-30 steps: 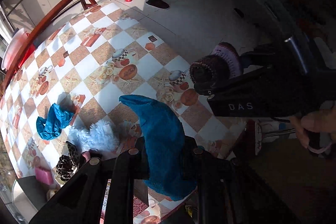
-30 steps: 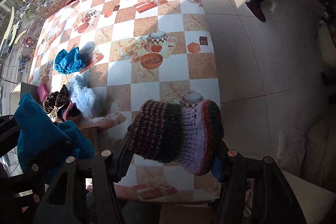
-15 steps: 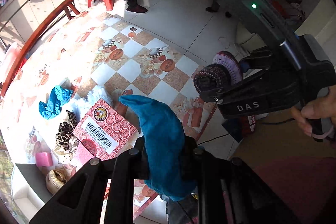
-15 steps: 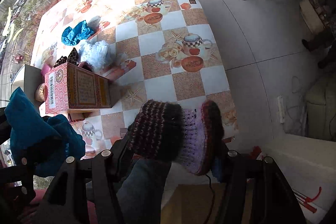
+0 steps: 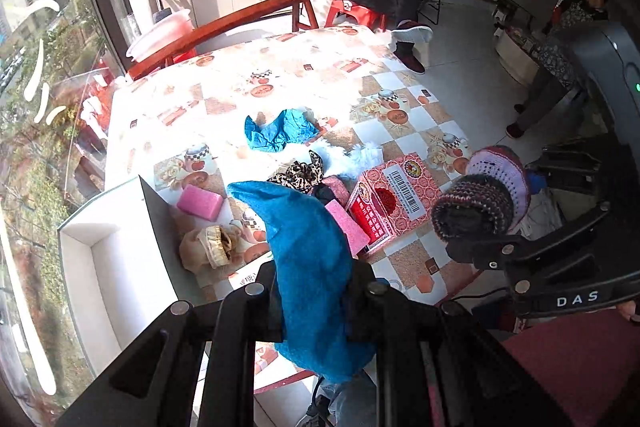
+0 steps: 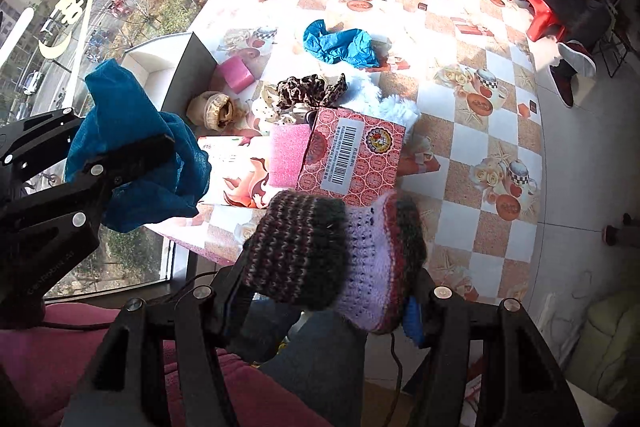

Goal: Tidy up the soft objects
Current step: 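Carry the blue bag and knit sock in both grippers over the white box, then open the left gripper dropping the blue bag while the right releases the sock into the box, then withdraw both grippers from the box back toward the table pile, then grasp the second blue bag with the left gripper while the right grasps the fluffy blue boa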

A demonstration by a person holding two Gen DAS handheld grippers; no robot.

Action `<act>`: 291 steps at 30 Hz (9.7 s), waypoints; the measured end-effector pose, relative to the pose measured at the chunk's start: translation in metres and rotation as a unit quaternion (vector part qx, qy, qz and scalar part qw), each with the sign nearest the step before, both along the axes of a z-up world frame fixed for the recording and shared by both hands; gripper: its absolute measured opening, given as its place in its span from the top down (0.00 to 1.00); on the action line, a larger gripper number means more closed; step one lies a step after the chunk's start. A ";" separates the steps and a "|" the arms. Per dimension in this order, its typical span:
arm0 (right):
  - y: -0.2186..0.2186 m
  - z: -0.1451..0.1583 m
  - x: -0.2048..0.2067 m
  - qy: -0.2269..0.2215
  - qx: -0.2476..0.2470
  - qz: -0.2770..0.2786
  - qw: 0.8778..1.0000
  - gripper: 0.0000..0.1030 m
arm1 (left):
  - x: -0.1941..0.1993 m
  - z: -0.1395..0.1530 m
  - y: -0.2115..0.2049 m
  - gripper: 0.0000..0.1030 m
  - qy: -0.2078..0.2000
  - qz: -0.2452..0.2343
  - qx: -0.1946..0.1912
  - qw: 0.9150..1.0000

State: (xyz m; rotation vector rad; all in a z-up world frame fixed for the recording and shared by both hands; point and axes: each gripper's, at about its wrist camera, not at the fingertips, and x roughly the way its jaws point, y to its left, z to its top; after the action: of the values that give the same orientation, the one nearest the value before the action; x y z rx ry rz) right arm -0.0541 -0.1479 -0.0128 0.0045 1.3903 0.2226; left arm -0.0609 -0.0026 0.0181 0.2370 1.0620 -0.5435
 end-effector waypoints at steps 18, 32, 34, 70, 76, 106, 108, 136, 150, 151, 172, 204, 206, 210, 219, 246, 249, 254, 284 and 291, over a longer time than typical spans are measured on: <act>0.145 0.003 0.062 0.000 0.068 0.138 0.988 0.40 | -0.002 -0.015 0.116 0.81 0.016 0.220 0.027 0.975; 0.157 -0.011 0.064 0.024 0.074 0.151 0.985 0.40 | -0.014 -0.019 0.145 0.81 0.031 0.288 0.028 0.957; 0.159 -0.016 0.064 0.032 0.071 0.154 0.985 0.40 | -0.014 -0.023 0.148 0.81 0.037 0.293 0.029 0.955; 0.183 -0.017 0.072 0.024 0.049 0.187 0.981 0.40 | 0.002 -0.038 0.178 0.81 0.044 0.330 0.022 0.943; 0.190 -0.018 0.073 0.026 0.044 0.195 0.980 0.40 | 0.002 -0.041 0.182 0.81 0.044 0.338 0.020 0.940; 0.281 -0.058 0.128 0.025 0.000 0.291 0.957 0.40 | 0.039 -0.102 0.234 0.81 0.095 0.439 0.022 0.893; 0.289 -0.070 0.138 0.029 -0.020 0.295 0.955 0.40 | 0.044 -0.111 0.235 0.81 0.100 0.442 0.018 0.891; 0.306 -0.157 0.118 0.146 -0.075 0.354 0.921 0.39 | 0.022 -0.178 0.197 0.81 0.195 0.413 0.016 0.889; 0.281 -0.123 0.129 0.136 -0.019 0.302 0.943 0.39 | 0.012 -0.146 0.187 0.78 0.168 0.395 0.014 0.903; 0.281 -0.120 0.132 0.135 -0.015 0.299 0.945 0.39 | 0.011 -0.143 0.187 0.72 0.164 0.392 0.015 0.905; 0.217 -0.047 0.135 0.131 0.119 0.179 0.968 0.00 | -0.017 -0.093 0.182 0.00 0.120 0.397 -0.075 0.907; 0.176 -0.045 0.111 0.157 0.138 0.135 0.968 0.00 | -0.013 -0.081 0.166 0.00 0.138 0.393 -0.040 0.908; 0.176 -0.045 0.111 0.157 0.139 0.135 0.968 0.00 | -0.012 -0.081 0.166 0.00 0.138 0.394 -0.039 0.908; 0.176 -0.045 0.111 0.157 0.139 0.134 0.969 0.00 | -0.012 -0.081 0.166 0.00 0.137 0.395 -0.037 0.908; 0.173 -0.047 0.111 0.160 0.142 0.131 0.968 0.00 | -0.012 -0.080 0.165 0.00 0.135 0.393 -0.033 0.909; 0.138 -0.048 0.116 0.163 0.155 0.088 0.970 0.00 | -0.007 -0.074 0.151 0.00 0.129 0.373 -0.017 0.919; 0.130 -0.048 0.116 0.161 0.158 0.078 0.971 0.00 | -0.004 -0.073 0.144 0.00 0.127 0.365 -0.013 0.922; 0.114 -0.047 0.116 0.159 0.162 0.062 0.972 0.00 | 0.002 -0.070 0.131 0.00 0.124 0.346 -0.009 0.930; -0.109 -0.155 0.172 0.186 0.092 -0.089 0.974 0.00 | 0.229 -0.139 -0.076 0.00 0.148 0.082 0.110 0.979; -0.082 -0.225 0.190 0.213 0.053 -0.008 0.976 0.00 | 0.267 -0.194 -0.108 0.00 0.178 0.077 0.136 0.972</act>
State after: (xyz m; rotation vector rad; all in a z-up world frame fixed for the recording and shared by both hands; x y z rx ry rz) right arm 0.1361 -0.2302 -0.2382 0.1597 1.8029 0.2942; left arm 0.2061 -0.1109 -0.1756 0.3025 1.4935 -0.3038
